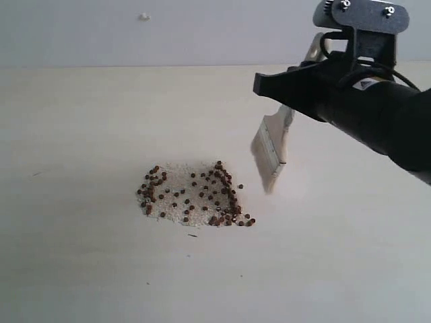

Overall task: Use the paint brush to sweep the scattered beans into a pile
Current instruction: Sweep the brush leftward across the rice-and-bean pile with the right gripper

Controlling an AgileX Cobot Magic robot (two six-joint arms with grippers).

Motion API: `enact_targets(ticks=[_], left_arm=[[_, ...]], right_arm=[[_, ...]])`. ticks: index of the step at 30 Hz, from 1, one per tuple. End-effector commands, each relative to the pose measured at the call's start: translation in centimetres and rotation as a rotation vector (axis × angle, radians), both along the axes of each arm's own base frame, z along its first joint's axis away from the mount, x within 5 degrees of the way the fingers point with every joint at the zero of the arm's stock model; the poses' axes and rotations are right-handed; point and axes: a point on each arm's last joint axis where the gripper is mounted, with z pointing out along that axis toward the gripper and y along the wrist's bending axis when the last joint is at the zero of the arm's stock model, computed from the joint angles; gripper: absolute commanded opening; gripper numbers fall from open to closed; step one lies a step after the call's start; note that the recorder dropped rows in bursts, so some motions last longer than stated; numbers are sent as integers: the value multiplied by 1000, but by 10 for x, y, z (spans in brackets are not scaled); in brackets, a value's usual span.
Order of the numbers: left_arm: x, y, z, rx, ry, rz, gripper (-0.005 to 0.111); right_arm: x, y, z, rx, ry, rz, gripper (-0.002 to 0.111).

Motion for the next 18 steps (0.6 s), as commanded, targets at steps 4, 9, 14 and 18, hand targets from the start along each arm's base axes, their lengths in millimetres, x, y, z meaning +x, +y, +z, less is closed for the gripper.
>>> enact_targets(ticks=[4,9,14,18], left_arm=[[-1,1,-1,-3,-1,6,0],[-1,1,-1,1,-1,6,0],[-1,1,-1,1,-1,6,0],[-1,1,-1,1,-1,6,0]], right_arm=[[-26,-28,-20,6,25,-109,0],[-44,-13,-25,37,-9,-78,0],[-46,-10,-27,61,-37,-145,0],[-47,-11,-30,14,-18,-143,0]])
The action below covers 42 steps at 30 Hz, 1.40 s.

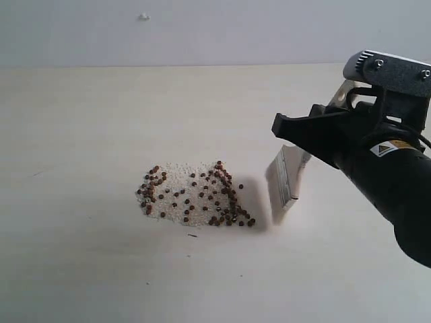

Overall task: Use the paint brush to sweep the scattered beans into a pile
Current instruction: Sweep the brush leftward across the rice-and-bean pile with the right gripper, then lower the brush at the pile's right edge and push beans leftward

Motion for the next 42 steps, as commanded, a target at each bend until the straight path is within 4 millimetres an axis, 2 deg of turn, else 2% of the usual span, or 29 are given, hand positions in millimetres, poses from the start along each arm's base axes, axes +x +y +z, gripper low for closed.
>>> enact_targets(ticks=[1,10,17,25,33,42], left_arm=[[-1,1,-1,-3,-1,6,0],[-1,1,-1,0,-1,6,0],[-1,1,-1,0,-1,6,0],[-1,1,-1,2,-1,6,0],[-1,1,-1,2,-1,6,0],[-1,1,-1,2,-1,6,0]], right_arm=[[-1,-1,-2,-26,11,3,0],[-1,-1,-3,-38,11,2,0],[1,2,-14,-58,43,-1,0],[4,8,-19,24,32,5,0],[7,11,-31,35,46,-6,0],[11,22,-34,128,44,27,0]])
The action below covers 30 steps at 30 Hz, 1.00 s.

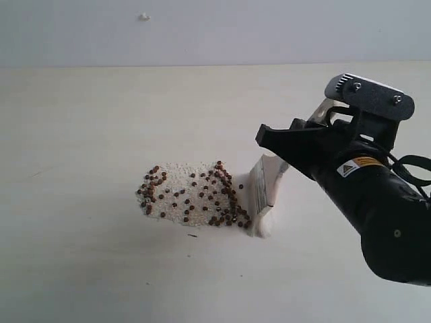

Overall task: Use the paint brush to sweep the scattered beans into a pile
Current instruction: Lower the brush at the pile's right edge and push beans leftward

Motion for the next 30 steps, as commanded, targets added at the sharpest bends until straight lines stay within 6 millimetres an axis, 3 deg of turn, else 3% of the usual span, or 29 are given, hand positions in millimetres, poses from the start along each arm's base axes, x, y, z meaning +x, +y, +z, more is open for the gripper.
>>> enact_targets(ticks=[1,10,30], left_arm=[[-1,1,-1,-2,-1,6,0],[-1,1,-1,-2,-1,6,0],[-1,1,-1,9,0,5,0]], right_arm=[[4,10,-2,23,16,32,0],[20,33,3,36,9,71,0],[19,29,1,-34,48,53,0]])
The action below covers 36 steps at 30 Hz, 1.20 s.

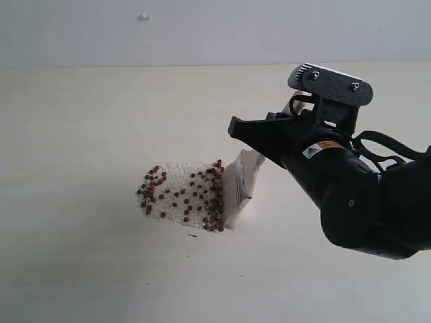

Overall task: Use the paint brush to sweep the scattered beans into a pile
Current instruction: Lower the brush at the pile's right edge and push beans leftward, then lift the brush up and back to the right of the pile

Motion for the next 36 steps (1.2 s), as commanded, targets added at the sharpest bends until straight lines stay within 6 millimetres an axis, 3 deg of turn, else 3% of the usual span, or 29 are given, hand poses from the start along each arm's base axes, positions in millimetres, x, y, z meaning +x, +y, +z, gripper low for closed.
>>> enact_targets(ticks=[1,11,17,24,36], left_arm=[[-1,1,-1,-2,-1,6,0],[-1,1,-1,-2,-1,6,0],[-1,1,-1,-2,-1,6,0],[-1,1,-1,-2,-1,6,0],[-1,1,-1,-2,-1,6,0]], right_arm=[[-2,2,6,0,9,23,0],[-8,-7,38,-41,-49,51,0],[-11,-6,43,-40,-49,76,0],[-9,-10,50,-158,-131,82,0],[34,-41,64,-252,-191,146,0]])
